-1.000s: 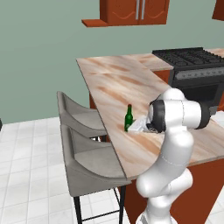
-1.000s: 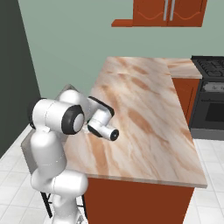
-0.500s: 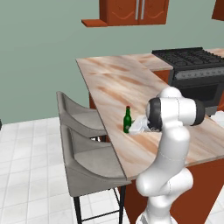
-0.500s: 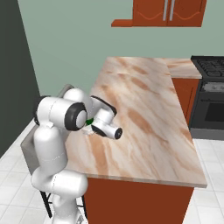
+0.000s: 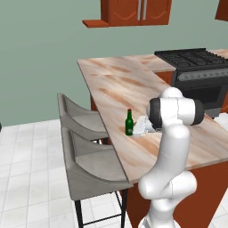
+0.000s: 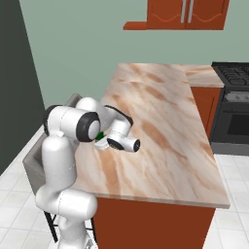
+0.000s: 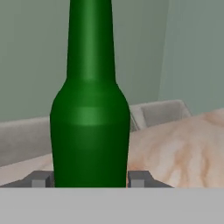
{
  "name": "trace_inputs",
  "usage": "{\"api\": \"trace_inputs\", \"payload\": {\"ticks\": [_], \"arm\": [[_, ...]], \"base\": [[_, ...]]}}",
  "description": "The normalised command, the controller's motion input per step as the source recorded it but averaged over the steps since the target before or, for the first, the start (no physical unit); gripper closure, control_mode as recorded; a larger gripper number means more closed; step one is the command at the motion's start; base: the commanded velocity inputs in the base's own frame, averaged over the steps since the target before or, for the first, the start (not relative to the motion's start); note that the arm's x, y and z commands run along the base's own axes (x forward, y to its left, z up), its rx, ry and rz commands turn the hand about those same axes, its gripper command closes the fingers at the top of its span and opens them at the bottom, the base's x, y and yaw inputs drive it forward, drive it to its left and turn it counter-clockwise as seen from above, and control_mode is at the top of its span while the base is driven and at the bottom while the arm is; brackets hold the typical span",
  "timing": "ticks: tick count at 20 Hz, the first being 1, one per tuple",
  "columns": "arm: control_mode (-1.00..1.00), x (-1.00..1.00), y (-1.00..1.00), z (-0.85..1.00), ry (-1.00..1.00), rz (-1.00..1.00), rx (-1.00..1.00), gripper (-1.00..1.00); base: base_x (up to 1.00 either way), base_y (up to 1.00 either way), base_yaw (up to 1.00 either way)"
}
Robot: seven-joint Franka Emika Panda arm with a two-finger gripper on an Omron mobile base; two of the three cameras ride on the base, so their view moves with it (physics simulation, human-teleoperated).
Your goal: Get the candle and the beer from the cabinet and move them to the dining counter.
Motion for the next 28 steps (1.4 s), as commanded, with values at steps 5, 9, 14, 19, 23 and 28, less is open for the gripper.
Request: {"api": "trace_inputs", "payload": {"ticks": [5, 9, 14, 19, 23, 28], "arm": [[-1.0, -0.01, 0.11, -0.39, -0.12, 0.04, 0.0, 1.0], [-1.0, 0.0, 0.03, -0.31, -0.11, 0.03, 0.0, 1.0], [-1.0, 0.0, 0.03, -0.28, -0.07, 0.04, 0.0, -1.0], [-1.0, -0.05, 0.04, -0.23, -0.06, 0.03, 0.0, -1.0], [-1.0, 0.0, 0.0, -0.1, -0.05, 0.02, 0.0, -1.0], [-1.0, -0.14, -0.03, -0.02, -0.07, 0.0, -0.03, -1.0]], "base": [[0.0, 0.0, 0.0], [0.0, 0.0, 0.0], [0.0, 0.0, 0.0], [0.0, 0.0, 0.0], [0.0, 0.0, 0.0], [0.0, 0.0, 0.0]]}}
